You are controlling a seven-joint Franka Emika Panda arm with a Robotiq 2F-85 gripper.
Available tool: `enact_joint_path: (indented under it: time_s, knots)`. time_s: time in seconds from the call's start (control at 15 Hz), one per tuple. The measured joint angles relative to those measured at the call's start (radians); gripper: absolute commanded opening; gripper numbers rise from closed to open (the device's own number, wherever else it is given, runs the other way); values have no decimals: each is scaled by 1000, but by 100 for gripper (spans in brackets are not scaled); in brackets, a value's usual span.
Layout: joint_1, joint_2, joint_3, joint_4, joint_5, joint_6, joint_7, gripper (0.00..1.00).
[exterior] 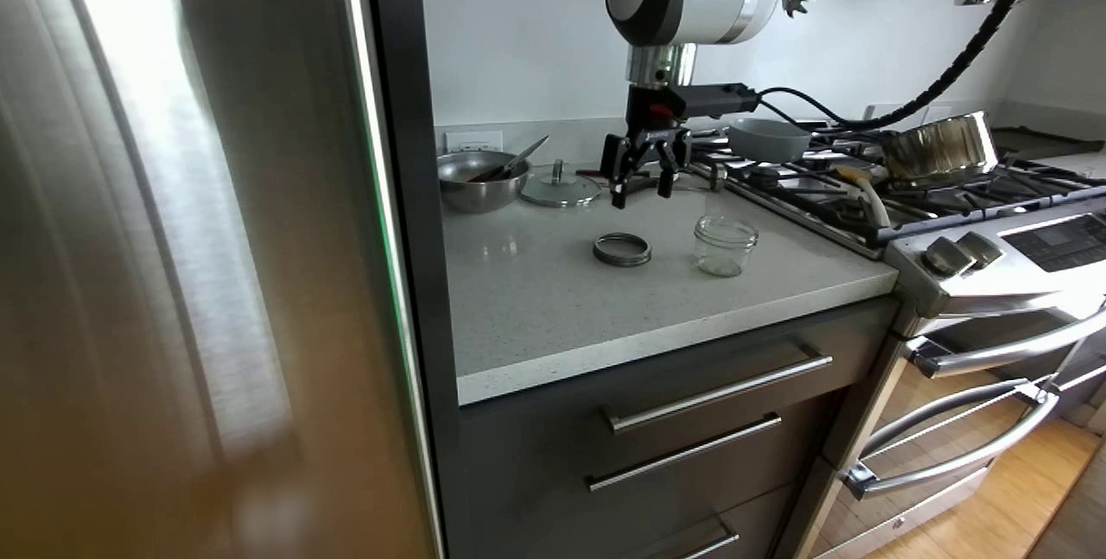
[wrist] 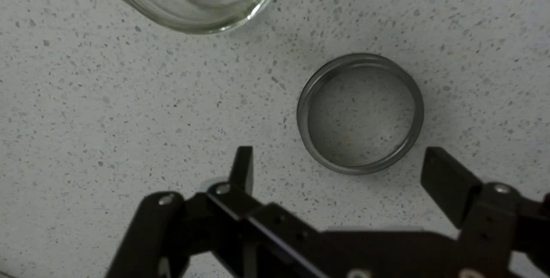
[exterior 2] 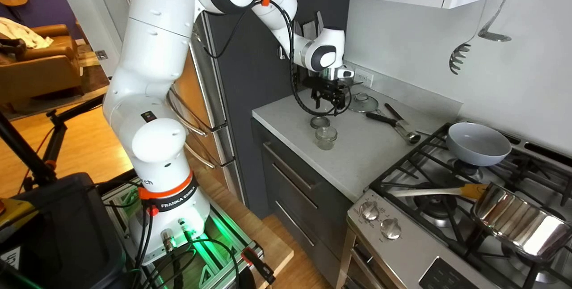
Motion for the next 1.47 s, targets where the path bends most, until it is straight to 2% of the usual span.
enact_joint_path:
  time_s: [0.33, 0.73, 0.87, 1.13, 1.27, 1.33, 1.4, 1.47]
  knots:
    - [0, 60, 0, 17, -46, 112, -5, 100]
    - [-7, 111, 2, 57, -82, 120, -66, 98]
    - [-11, 122, 3, 68, -95, 120, -91, 94]
    - [-14, 145, 4, 94, -108, 119, -126, 66]
    - [-18, 156, 8, 106, -110, 119, -143, 67]
    - [-20, 161, 11, 111, -110, 119, -150, 84]
    - [-22, 166, 14, 116, -110, 119, -160, 91]
    - [-24, 171, 16, 121, -110, 118, -169, 92]
